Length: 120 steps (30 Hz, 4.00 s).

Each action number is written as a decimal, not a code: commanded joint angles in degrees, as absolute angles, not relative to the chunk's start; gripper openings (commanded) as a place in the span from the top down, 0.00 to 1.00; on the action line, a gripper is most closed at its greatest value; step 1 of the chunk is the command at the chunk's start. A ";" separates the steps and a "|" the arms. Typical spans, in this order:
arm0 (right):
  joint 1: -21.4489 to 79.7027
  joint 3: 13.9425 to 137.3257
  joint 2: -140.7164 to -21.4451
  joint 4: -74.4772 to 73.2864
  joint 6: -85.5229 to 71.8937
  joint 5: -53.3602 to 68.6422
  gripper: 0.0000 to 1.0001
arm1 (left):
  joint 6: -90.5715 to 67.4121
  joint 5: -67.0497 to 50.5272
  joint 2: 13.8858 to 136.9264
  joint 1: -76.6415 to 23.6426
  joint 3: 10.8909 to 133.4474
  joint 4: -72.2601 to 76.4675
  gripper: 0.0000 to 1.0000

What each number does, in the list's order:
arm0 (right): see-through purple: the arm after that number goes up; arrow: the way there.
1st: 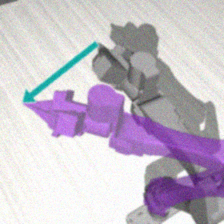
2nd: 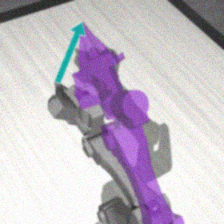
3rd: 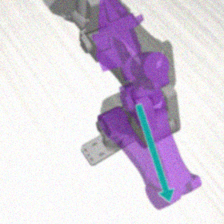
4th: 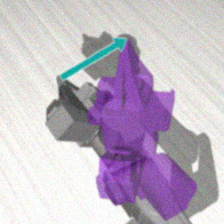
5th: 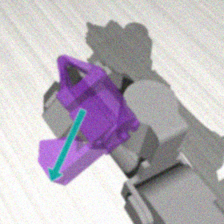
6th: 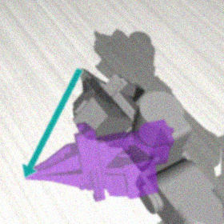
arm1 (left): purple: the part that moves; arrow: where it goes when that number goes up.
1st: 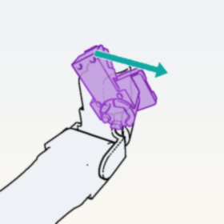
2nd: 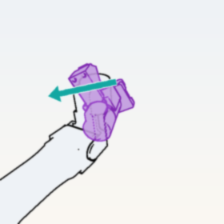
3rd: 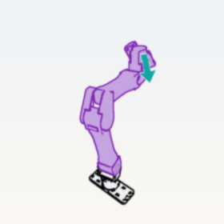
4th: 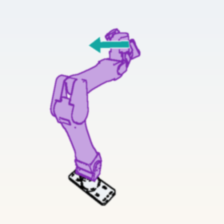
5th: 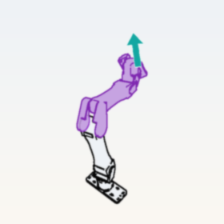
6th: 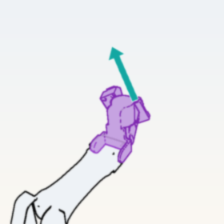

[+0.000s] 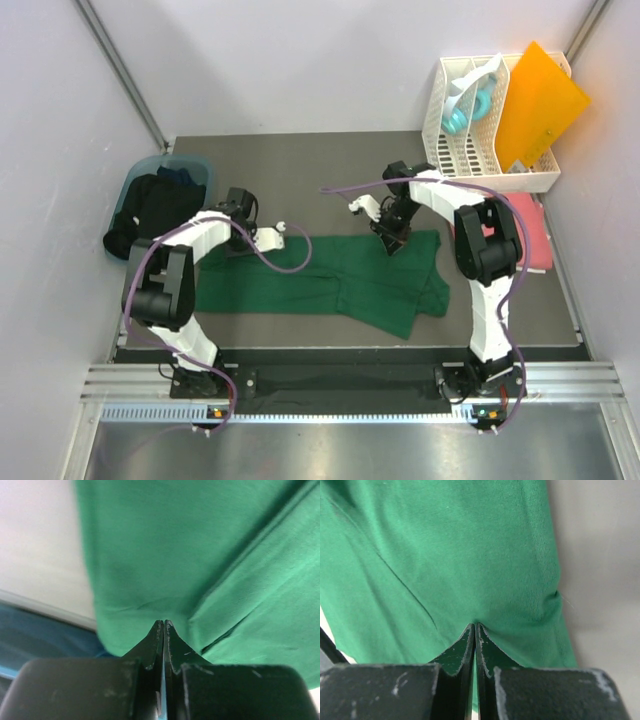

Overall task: Fold and stack the t-shirts
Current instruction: Fold the other side of the tshirt into a rectangle, then rotate the tshirt 90 degrees

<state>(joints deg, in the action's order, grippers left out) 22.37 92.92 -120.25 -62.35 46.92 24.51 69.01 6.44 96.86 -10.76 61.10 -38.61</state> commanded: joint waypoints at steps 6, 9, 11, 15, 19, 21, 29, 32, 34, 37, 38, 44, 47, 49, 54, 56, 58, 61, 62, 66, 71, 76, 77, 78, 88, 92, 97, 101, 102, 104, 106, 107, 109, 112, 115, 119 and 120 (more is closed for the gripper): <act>22.59 94.57 -121.90 -61.26 47.28 26.19 1.00 | 70.14 8.53 98.61 -9.67 58.80 -35.42 1.00; 22.59 94.04 -121.90 -61.17 47.63 25.67 1.00 | 71.01 7.30 97.56 -9.14 59.41 -36.64 1.00; 22.59 93.43 -121.99 -61.08 47.64 25.31 1.00 | 71.71 6.86 96.42 -8.79 59.85 -38.22 1.00; 22.59 93.25 -122.43 -60.65 47.73 24.52 1.00 | 73.56 4.49 94.22 -8.17 60.82 -45.41 1.00; 22.59 94.22 -123.05 -60.64 47.73 23.82 1.00 | 75.32 2.29 90.45 -8.00 58.98 -50.26 1.00; 22.59 95.01 -123.13 -60.73 47.64 23.73 1.00 | 77.25 2.98 89.30 -8.00 55.03 -49.93 1.00; 22.59 95.36 -122.43 -61.00 47.11 23.82 1.00 | 78.66 6.41 88.77 -6.95 44.30 -43.96 1.00; 22.59 94.92 -122.08 -60.91 47.20 23.47 1.00 | 79.36 6.85 88.24 -5.81 43.77 -41.85 1.00; 22.59 94.75 -121.99 -61.00 47.20 23.47 1.00 | 79.28 7.38 88.15 -5.45 44.55 -40.79 1.00; 22.67 94.48 -121.90 -60.91 47.11 23.47 1.00 | 78.05 8.00 89.29 -5.01 48.06 -40.52 1.00; 22.68 94.13 -121.82 -60.82 47.02 23.47 1.00 | 77.79 8.17 89.64 -4.84 49.21 -40.60 1.00; 23.12 92.73 -121.56 -60.38 47.11 22.15 0.98 | 73.57 8.35 91.23 -3.96 61.42 -41.13 1.00; 23.20 93.60 -119.98 -60.47 46.58 21.18 0.90 | 72.25 7.21 91.14 -3.96 66.17 -42.54 0.83; 23.29 94.65 -118.48 -62.04 46.14 21.01 0.88 | 71.64 6.68 90.70 -3.96 68.19 -42.80 0.81; 23.20 96.50 -113.66 -66.61 45.79 20.13 0.81 | 70.40 6.33 90.26 -3.96 69.87 -42.37 0.80; 23.20 95.89 -112.07 -69.16 46.23 19.95 0.82 | 69.87 6.50 90.09 -3.96 69.79 -41.84 0.80; 23.20 94.67 -109.78 -70.31 46.67 19.87 0.85 | 69.52 6.50 89.91 -3.96 69.52 -41.40 0.81; 23.29 89.66 -108.63 -67.87 46.50 18.37 0.90 | 69.52 6.68 89.74 -3.96 69.00 -39.38 0.82; 23.20 87.13 -108.98 -67.24 46.49 18.02 0.91 | 69.35 6.77 89.82 -3.96 68.99 -38.85 0.82; 22.77 84.90 -113.98 -64.52 46.14 16.70 0.92 | 69.17 6.94 90.61 -3.96 70.74 -38.23 0.83; 21.97 88.14 -119.25 -62.76 45.62 15.21 0.92 | 69.34 6.86 90.35 -3.96 71.54 -37.80 0.83; 21.10 95.16 -124.27 -59.77 44.39 8.80 0.93 | 69.17 7.38 89.48 -3.96 71.19 -37.36 0.84; 21.01 96.49 -125.93 -59.24 44.21 7.66 0.94 | 69.17 7.99 89.12 -3.96 70.93 -36.48 0.85; 20.74 97.90 -126.90 -58.72 44.03 5.38 0.94 | 69.08 8.43 88.95 -3.96 70.23 -35.95 0.86; 20.74 117.05 -139.30 -55.55 47.98 -5.53 0.97 | 68.82 13.27 86.92 -3.96 66.53 -27.95 0.89; 20.74 119.35 -142.11 -49.59 51.93 -10.71 1.00 | 68.64 18.53 87.45 -4.04 64.52 -20.58 0.89; 21.09 119.97 -143.17 -33.43 59.13 -16.87 1.00 | 65.04 20.66 88.16 -3.96 65.48 -19.25 0.90; 21.88 119.79 -143.44 -19.36 63.45 -16.79 1.00 | 64.95 19.69 86.75 -3.96 63.11 -17.50 0.90; 22.23 119.79 -143.52 -14.64 65.11 -15.66 1.00 | 64.86 19.60 86.57 -4.04 62.93 -17.40 0.90; 22.94 119.71 -144.14 -10.04 66.61 -14.51 1.00 | 64.69 19.86 86.57 -4.04 62.75 -17.14 0.90; 24.16 120.40 -144.75 -4.76 68.46 -13.10 1.00 | 64.25 19.86 86.75 -4.13 62.84 -17.14 0.90; 24.69 120.67 -145.36 -3.70 68.99 -12.23 1.00 | 64.07 19.86 86.75 -4.13 63.02 -17.05 0.90; 26.27 120.94 -145.55 -0.89 70.13 -12.48 1.00 | 64.07 20.30 86.92 -4.39 63.02 -16.96 0.90; 27.68 119.28 -143.71 3.42 68.48 -15.99 0.97 | 63.81 20.65 86.58 -4.57 62.84 -16.79 0.90; 27.86 111.23 -134.15 0.63 62.68 -13.90 0.65 | 63.28 20.83 85.79 -4.40 61.70 -15.66 0.89; 29.53 95.66 -113.27 -8.60 58.80 -3.71 0.26 | 61.62 23.72 86.04 -3.87 59.76 -10.31 0.84; 30.92 92.32 -109.98 -10.88 58.19 -0.99 0.23 | 58.83 24.51 86.65 -3.26 60.72 -10.20 0.84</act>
<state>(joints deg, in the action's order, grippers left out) 28.73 102.17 -131.37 -5.58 63.13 -10.98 64.05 20.99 88.12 -4.25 60.45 -17.06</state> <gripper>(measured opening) 0.684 0.149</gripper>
